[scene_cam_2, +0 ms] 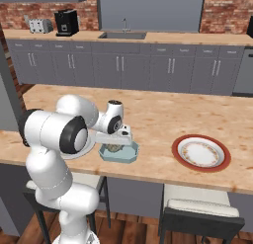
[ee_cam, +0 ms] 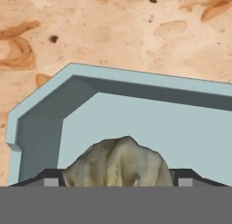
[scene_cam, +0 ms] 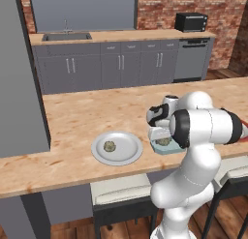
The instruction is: Place two dumplings into each of the tupperware containers and then place the containers in the fridge.
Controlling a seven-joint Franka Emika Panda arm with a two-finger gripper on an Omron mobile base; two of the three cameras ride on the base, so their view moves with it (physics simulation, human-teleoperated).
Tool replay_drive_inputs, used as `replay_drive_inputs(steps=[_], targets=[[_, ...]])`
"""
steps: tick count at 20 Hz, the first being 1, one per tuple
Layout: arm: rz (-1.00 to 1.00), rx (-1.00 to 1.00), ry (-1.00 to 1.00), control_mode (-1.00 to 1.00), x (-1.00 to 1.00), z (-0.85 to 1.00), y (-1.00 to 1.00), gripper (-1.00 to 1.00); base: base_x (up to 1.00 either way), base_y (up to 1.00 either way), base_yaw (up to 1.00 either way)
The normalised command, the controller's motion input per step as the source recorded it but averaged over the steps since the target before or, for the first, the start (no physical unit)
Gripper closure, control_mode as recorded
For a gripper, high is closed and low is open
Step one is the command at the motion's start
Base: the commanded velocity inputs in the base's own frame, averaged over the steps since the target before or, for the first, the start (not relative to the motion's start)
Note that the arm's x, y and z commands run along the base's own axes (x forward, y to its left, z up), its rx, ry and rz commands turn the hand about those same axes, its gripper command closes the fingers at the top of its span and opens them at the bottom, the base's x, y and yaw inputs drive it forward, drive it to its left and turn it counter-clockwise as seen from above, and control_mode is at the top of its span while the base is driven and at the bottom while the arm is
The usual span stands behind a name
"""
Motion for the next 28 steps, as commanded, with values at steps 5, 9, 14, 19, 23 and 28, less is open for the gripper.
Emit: replay_drive_inputs(steps=[5,9,14,19,23,28], targets=[[0.0,0.0,0.0,-1.0,0.0,0.0,0.0,-1.0,0.0,0.0,0.0],[0.0,0.0,0.0,-1.0,0.0,0.3,0.0,-1.0,0.0,0.0,0.0],[0.0,0.0,-0.02,-1.0,-0.27,0.73,0.21,-1.0,0.0,0.0,0.0],[0.0,0.0,-0.13,-1.0,-0.12,0.28,0.99,-1.0,0.0,0.0,0.0],[0.0,0.03,-0.02,-1.0,0.17,0.05,1.0,-1.0,0.0,0.0,0.0],[0.0,0.01,0.0,-1.0,0.1,0.0,1.0,-1.0,0.0,0.0,0.0]])
